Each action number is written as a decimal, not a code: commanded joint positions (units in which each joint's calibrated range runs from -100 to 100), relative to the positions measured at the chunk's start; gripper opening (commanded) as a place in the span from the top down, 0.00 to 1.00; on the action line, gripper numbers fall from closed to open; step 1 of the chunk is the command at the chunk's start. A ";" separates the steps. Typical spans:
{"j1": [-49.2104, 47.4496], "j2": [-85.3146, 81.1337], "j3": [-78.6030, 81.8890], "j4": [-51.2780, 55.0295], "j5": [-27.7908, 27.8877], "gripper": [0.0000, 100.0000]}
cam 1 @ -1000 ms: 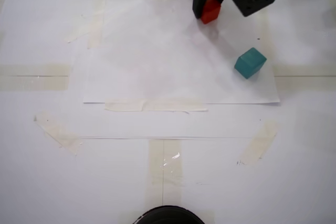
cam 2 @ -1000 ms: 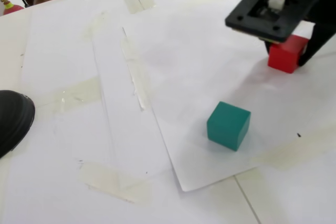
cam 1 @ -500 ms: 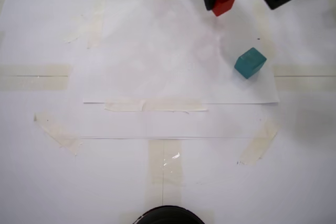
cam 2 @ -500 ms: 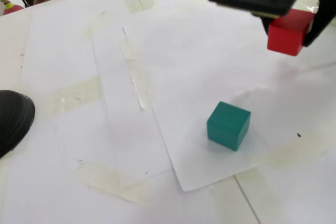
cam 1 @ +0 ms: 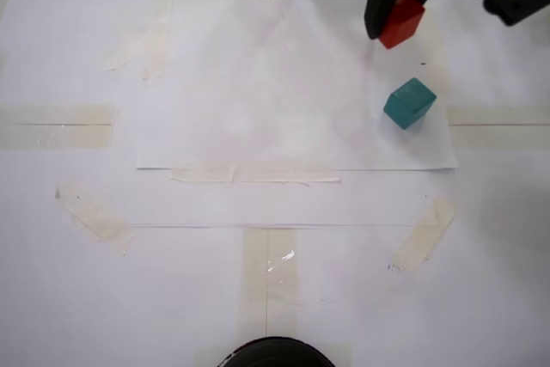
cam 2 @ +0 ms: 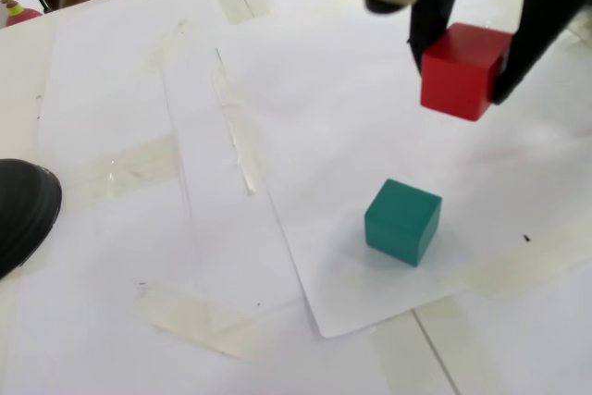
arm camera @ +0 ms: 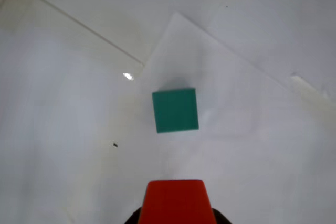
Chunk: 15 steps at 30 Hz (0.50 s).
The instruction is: Put the red cube on the top of the blue cube.
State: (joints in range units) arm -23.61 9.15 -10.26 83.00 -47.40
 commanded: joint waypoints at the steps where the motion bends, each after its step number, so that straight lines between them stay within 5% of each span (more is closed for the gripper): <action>1: 0.83 2.18 -11.03 0.45 0.34 0.89; 15: 1.36 14.02 -24.56 1.51 0.34 0.89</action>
State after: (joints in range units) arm -23.25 22.69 -28.06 84.14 -47.40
